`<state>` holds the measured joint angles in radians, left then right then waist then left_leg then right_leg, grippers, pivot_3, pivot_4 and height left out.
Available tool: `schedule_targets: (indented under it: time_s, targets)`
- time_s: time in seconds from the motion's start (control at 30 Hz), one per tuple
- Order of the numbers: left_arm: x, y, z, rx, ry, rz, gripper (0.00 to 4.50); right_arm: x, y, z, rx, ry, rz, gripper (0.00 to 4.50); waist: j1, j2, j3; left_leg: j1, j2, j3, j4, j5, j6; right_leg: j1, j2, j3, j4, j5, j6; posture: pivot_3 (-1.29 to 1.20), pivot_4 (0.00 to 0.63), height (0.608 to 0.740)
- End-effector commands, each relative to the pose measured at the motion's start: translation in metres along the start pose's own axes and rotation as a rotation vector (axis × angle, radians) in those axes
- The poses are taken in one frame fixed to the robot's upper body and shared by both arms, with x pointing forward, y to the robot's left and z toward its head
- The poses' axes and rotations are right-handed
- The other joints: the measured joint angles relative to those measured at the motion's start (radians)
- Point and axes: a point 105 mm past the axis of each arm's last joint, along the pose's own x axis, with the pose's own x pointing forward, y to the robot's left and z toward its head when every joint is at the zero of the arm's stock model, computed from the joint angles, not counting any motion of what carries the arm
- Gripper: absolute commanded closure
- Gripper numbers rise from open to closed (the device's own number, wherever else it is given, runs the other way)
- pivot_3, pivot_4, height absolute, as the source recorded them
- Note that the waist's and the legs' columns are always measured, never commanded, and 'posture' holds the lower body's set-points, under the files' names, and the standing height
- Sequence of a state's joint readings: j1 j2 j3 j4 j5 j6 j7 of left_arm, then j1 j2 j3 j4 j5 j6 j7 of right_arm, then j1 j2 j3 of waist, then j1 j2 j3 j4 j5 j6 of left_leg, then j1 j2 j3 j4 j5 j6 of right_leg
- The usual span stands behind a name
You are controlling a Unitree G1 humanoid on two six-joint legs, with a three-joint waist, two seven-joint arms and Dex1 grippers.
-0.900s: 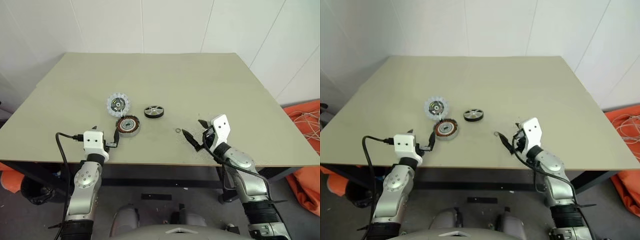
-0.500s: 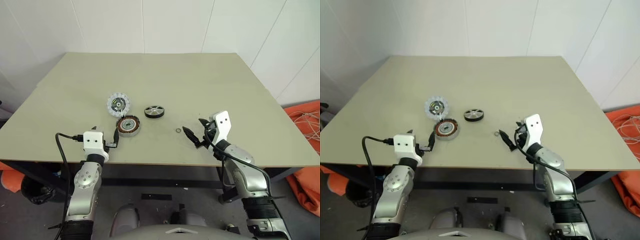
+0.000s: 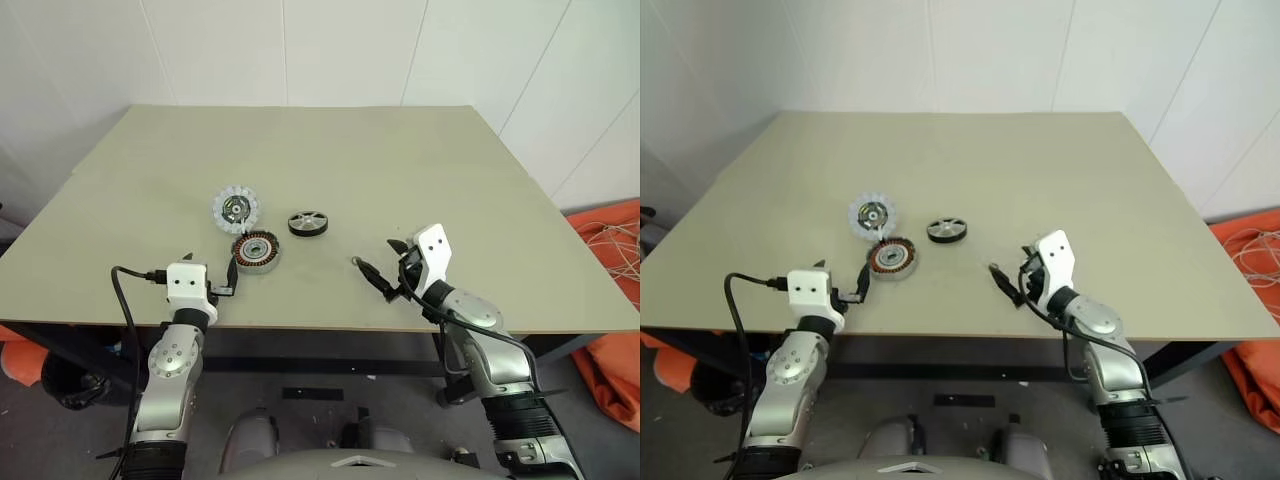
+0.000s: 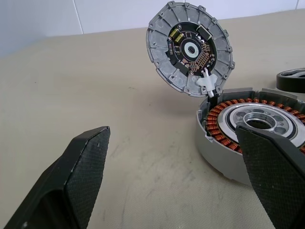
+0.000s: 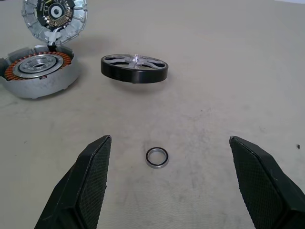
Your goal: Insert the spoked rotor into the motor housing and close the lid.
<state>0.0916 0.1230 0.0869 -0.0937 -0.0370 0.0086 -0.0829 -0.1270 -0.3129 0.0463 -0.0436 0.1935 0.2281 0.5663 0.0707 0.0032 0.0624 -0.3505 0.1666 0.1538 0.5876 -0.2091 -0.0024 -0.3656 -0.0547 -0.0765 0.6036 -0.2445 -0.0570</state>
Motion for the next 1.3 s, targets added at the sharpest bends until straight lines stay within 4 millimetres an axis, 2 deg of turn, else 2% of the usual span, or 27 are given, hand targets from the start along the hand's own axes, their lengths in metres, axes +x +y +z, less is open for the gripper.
schedule_targets:
  time_s: [0.03,0.43,0.8,1.3]
  targets:
    - [0.002,-0.001,0.011,0.009,-0.045,-0.001,0.02,0.012,0.007,0.014,-0.066,-0.02,0.05,0.0,-0.001,0.0,0.0,0.0,0.0,0.0,0.0,0.0,0.0,0.0,0.0,0.0,0.0,0.0,0.0,0.0,0.0,0.74]
    - [0.0,-0.001,0.009,0.008,-0.041,0.01,0.02,0.033,0.013,-0.001,-0.017,0.117,0.065,0.0,0.0,0.0,0.0,0.0,0.0,0.0,0.0,0.0,0.0,0.0,0.0,0.0,0.0,0.003,-0.005,0.0,0.0,0.74]
    - [-0.001,-0.003,0.008,0.006,-0.038,0.006,0.02,0.04,0.0,0.004,-0.022,0.171,0.0,0.0,0.0,0.0,0.0,0.0,0.0,0.0,0.0,0.0,0.0,0.0,0.0,0.0,0.001,0.002,-0.004,0.0,0.0,0.74]
    - [0.0,-0.005,0.009,0.003,-0.041,0.005,0.02,0.042,-0.006,-0.007,-0.069,0.237,-0.038,0.0,0.0,0.0,0.0,0.0,0.0,0.0,0.0,0.0,0.0,0.0,0.0,0.0,0.001,0.003,-0.005,0.0,0.0,0.74]
